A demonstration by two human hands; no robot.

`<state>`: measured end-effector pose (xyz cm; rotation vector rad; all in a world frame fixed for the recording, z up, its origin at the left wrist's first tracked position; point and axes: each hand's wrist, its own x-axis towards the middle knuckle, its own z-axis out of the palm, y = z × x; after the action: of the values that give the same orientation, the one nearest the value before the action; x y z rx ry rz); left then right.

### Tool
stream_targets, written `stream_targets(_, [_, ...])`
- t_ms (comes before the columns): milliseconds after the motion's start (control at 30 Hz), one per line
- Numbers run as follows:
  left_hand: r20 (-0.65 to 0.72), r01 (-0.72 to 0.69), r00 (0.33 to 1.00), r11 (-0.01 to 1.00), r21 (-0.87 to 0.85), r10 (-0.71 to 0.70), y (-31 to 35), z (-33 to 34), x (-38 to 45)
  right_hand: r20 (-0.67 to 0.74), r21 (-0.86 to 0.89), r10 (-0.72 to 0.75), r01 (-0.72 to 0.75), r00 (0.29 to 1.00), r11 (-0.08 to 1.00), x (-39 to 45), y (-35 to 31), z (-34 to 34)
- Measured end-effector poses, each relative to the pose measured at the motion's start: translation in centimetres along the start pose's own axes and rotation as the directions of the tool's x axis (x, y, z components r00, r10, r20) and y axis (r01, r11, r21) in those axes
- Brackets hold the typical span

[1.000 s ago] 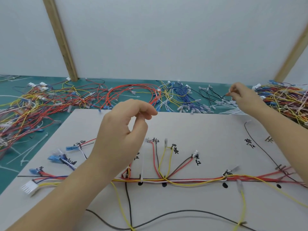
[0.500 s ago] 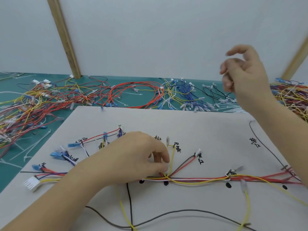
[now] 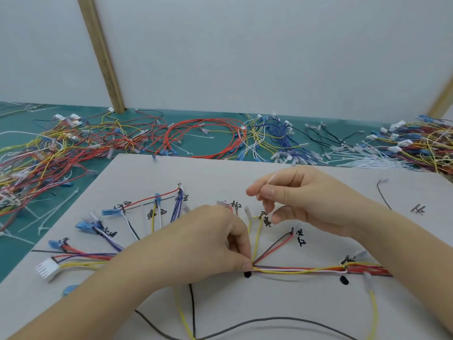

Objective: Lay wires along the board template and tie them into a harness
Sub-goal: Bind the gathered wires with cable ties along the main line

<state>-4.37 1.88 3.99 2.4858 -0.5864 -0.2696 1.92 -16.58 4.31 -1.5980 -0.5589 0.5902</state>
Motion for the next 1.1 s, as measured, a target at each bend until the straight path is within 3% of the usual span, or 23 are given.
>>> stream_targets(100, [-0.011, 0.003, 1.000, 1.000, 0.026, -0.002, 0.0, 0.3, -0.1, -0.043, -0.037, 0.008, -0.009, 0.999, 0.999, 0.1, 0.2, 0.2])
stream_targets(267, [-0.061, -0.007, 0.998, 0.996, 0.086, 0.012, -0.1, 0.6, -0.3, -0.104, -0.246, -0.018, -0.008, 0.994, 0.969, 0.1, 0.3, 0.9])
stream_targets(567, [0.009, 0.034, 0.999, 0.999, 0.005, -0.034, -0.1, -0.3, -0.3, -0.004, -0.430, 0.044, -0.041, 0.999, 0.902, 0.0, 0.6, 2.0])
stream_targets(800, [0.027, 0.022, 0.999, 1.000, -0.020, -0.022, 0.0, -0.4, -0.5, -0.035, -0.434, -0.033, 0.014, 0.999, 0.901, 0.0, 0.5, 1.7])
stream_targets(967, [0.047, -0.024, 0.999, 0.996, 0.088, 0.020, -0.1, -0.1, -0.6, 0.080, -0.480, 0.060, -0.014, 0.995, 0.877, -0.1, 0.6, 1.9])
stream_targets(1100, [0.006, -0.045, 0.999, 0.985, 0.167, 0.044, 0.0, 0.1, -0.6, 0.094, -0.454, 0.102, -0.048, 0.990, 0.890, -0.3, 0.5, 2.0])
